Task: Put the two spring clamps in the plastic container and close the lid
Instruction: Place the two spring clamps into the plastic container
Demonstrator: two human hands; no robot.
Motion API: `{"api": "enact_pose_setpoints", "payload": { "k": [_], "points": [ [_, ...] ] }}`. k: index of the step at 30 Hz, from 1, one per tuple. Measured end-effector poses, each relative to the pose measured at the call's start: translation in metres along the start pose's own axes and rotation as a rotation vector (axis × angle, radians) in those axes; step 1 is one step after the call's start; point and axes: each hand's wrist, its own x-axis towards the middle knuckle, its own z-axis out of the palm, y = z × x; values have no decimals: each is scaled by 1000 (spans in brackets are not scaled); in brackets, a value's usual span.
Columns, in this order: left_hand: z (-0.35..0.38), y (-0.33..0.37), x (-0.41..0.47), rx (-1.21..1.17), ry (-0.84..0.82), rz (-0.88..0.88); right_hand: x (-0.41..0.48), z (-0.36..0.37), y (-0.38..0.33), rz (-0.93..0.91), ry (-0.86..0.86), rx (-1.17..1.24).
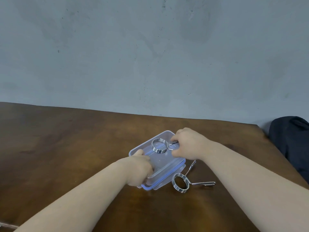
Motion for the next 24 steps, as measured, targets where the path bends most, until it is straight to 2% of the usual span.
{"api": "enact_pose_setpoints", "payload": {
  "k": [8,13,17,22,24],
  "points": [
    [0,-2,-5,138,54,-8,34,26,-16,13,-187,-39],
    [8,-2,-8,121,119,-45,42,33,-18,-75,-285,-114],
    [15,-3,-13,21,243,-100,44,36,-17,-156,-319,-172],
    [26,3,-20,-184,446,-97,47,44,-15,-178,-314,-185],
    [29,6,-21,-259,491,-149,49,47,-14,-178,-310,-171]
  ]
}}
